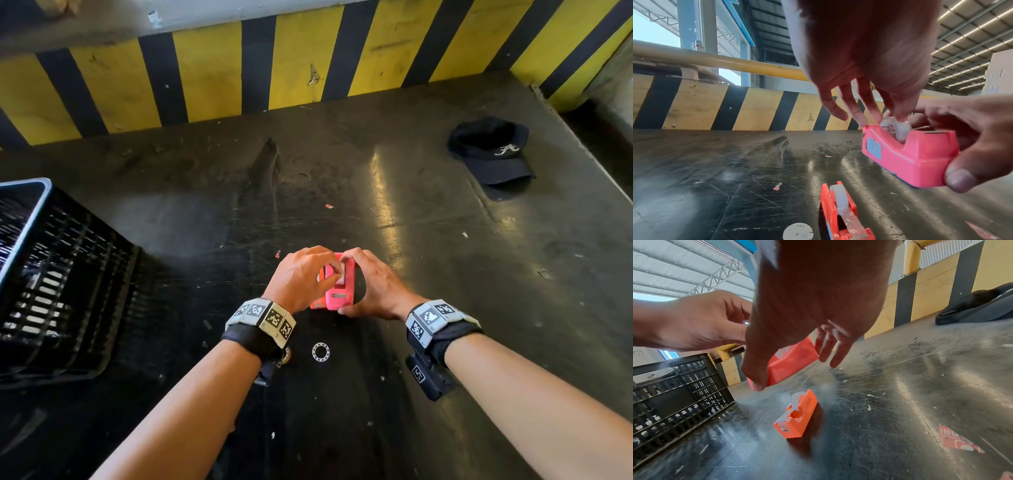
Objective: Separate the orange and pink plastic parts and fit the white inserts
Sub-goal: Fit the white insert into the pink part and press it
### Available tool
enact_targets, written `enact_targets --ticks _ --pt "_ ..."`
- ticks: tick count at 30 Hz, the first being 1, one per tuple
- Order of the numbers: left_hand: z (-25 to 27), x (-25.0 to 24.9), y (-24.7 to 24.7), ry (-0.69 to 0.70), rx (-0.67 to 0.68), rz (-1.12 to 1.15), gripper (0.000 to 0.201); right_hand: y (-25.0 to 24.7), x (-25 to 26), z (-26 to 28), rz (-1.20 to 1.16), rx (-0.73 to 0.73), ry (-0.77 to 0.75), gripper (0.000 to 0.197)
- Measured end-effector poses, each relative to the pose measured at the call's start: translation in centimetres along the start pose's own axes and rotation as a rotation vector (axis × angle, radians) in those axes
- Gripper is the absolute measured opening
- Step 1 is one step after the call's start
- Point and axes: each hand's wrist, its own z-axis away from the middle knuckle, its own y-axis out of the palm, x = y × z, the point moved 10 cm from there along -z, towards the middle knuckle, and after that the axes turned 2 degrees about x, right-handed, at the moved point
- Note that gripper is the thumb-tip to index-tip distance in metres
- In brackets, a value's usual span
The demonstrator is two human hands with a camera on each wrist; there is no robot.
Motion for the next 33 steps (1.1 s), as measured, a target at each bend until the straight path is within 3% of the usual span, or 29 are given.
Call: enact_targets --ticks 8,22,33 --pt "0.8 0.0 1.0 -0.045 0.138 -0.046 0.014 0.2 -0.2 -0.4 0.011 0.056 0.038 0.088" --pt "3.2 -1.2 2.1 0.034 0.127 -0.354 0.025 0.5 -0.3 -1.1 -0.024 0.025 0.069 0.087" --pt "3.0 -1.6 2.2 0.014 0.166 -0.229 0.031 0.4 -1.0 -1.0 -0.010 0.063 0.068 0.090"
